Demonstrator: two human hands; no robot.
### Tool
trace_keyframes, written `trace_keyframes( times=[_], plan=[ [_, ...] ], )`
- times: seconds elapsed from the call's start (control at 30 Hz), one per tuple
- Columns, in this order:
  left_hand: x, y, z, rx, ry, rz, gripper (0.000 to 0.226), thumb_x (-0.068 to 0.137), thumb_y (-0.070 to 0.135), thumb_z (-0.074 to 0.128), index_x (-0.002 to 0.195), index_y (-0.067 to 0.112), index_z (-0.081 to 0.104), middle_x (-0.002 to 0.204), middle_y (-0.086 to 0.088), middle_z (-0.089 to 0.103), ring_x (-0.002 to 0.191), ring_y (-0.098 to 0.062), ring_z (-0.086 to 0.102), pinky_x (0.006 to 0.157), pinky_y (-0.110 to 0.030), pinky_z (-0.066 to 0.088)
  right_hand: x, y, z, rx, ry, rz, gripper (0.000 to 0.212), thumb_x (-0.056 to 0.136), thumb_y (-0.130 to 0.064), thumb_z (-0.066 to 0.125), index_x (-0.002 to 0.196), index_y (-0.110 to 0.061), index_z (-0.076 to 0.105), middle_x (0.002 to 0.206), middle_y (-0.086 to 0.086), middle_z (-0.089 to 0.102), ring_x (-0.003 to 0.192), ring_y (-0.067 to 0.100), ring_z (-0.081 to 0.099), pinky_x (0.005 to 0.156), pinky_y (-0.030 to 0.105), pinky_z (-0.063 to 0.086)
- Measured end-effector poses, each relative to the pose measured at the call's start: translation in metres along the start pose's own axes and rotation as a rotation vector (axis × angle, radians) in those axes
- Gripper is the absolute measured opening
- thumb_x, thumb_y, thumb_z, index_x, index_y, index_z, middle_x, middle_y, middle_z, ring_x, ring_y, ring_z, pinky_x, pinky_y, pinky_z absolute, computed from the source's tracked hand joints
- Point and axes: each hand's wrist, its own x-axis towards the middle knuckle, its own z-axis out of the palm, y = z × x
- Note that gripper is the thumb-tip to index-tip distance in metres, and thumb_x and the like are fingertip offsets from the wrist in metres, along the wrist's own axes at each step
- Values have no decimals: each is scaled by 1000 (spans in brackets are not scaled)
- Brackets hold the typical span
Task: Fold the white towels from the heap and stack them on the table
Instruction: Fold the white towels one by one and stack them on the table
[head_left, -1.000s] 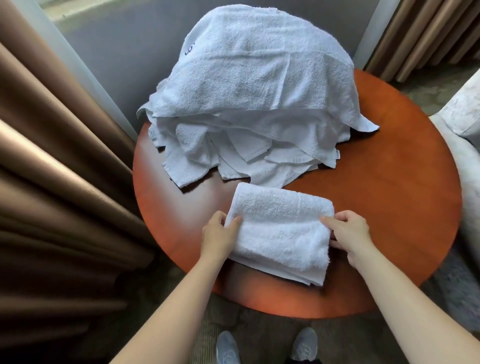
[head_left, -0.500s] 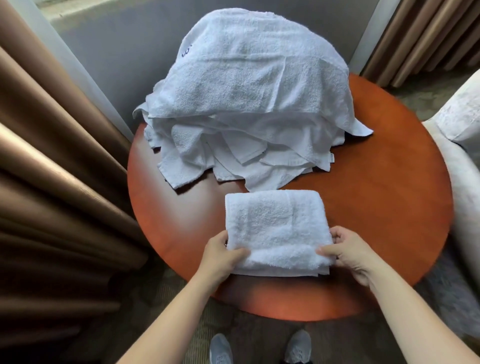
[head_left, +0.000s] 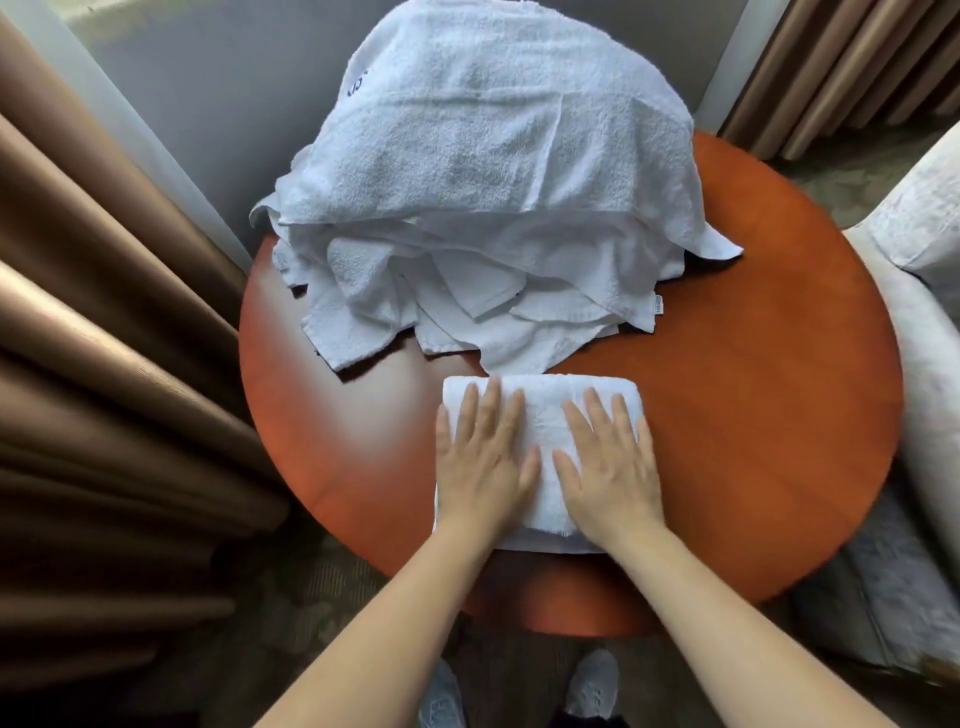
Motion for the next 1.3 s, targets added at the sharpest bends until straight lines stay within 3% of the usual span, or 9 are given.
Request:
trace_keyframes(
  times=[0.1,0.2,0.23,0.3,0.4,0.67,1.03,1.13,1.3],
  plan=[
    [-15,-15,12,21,-119,-80,70,84,56,33,147,27,33,155,1,33,143,-19,23,106,-60,30,-14,21,20,4,9,46,69,89,-54,23,151,-26,25,159,-8,11,148,17,8,118,50,7],
    [-11,-12,9,-58,-181,-134,78,79,63,9,152,37,2,155,17,-15,142,-5,-19,116,-54,4,-9,22,20,16,9,50,73,85,-58,15,153,-30,15,156,-15,-3,148,11,-3,119,46,-1],
    [-10,-10,8,-84,-183,-145,79,77,64,5,152,38,-1,151,19,-21,139,-3,-24,117,-52,1,-7,22,20,24,15,46,74,85,-59,14,153,-31,14,156,-15,-4,147,10,-5,119,46,-2],
    [-8,-8,7,-126,-170,-152,80,78,62,11,153,35,7,154,16,-15,140,-7,-21,117,-52,12,-5,23,20,36,13,44,73,85,-59,15,153,-31,13,157,-15,-5,147,9,-8,119,46,0],
    [-11,-5,12,-169,-96,-140,74,82,54,30,150,24,32,160,0,17,145,-19,1,104,-50,41,-6,29,22,36,34,33,71,87,-56,23,153,-30,18,158,-14,0,147,9,-4,119,47,7],
    [13,59,41,-120,-62,-66,68,78,49,44,140,20,46,151,-9,40,140,-30,22,87,-42,53,6,102,-2,31,83,16,68,87,-51,36,149,-25,30,158,-6,18,146,12,7,113,41,21],
    [117,197,100,-106,-22,-141,69,79,51,41,139,18,51,149,-9,43,138,-31,25,92,-44,50,95,259,-70,-14,-34,-48,77,80,-68,15,149,-36,4,154,-18,-7,143,3,-13,116,28,-6],
    [136,220,105,-117,-34,-187,73,81,54,36,145,19,43,155,-8,33,143,-34,25,101,-45,43,117,282,-81,36,-44,-82,82,77,-74,20,149,-36,10,154,-19,-4,143,2,-10,116,30,-2],
    [164,246,107,-156,-134,-272,84,78,61,12,155,25,10,163,-1,-3,148,-28,-10,118,-44,18,156,309,-99,83,-135,-137,92,68,-81,25,149,-39,10,151,-25,-9,139,-4,-16,117,29,-2]
  ],
)
